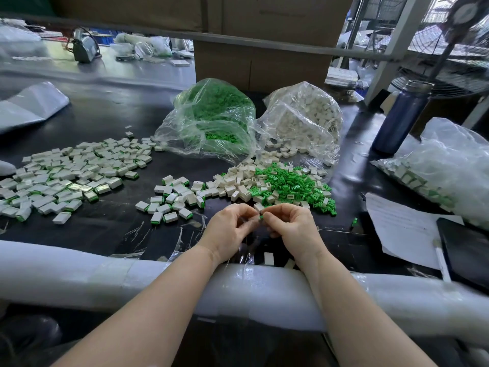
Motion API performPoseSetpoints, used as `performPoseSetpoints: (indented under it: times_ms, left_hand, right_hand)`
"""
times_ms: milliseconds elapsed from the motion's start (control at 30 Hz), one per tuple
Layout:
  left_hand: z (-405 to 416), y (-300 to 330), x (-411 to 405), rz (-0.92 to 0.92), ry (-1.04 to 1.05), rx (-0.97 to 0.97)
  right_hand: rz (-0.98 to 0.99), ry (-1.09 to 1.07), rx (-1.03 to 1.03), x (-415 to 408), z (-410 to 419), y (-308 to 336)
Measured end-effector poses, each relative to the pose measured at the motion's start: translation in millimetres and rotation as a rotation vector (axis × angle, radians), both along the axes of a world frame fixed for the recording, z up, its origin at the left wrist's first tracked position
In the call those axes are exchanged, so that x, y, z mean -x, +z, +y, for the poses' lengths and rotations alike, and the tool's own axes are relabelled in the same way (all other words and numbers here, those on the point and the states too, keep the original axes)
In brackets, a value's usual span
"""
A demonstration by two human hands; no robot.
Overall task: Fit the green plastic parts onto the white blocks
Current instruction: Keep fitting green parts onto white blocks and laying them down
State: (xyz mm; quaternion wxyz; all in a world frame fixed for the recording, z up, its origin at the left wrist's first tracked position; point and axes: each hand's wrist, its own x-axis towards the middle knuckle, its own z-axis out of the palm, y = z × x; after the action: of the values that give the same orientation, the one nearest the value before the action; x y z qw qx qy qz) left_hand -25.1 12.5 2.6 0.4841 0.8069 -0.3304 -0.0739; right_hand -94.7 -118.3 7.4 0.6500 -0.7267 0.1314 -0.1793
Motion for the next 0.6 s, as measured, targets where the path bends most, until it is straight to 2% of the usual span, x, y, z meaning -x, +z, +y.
performPoseSetpoints:
  times_ms: [333,600]
  left_hand:
    - [1.6,3.3,-0.4,0.069,-0.003,-0.012]
    - [2.5,4.4,1.9,0.026,-0.030,-0.121]
  right_hand:
    - [0.038,-0.007,0.063,-2.6,0.9,-2.8]
    - [0.115,0.039,0.212,-0.7,-0.5,-1.9]
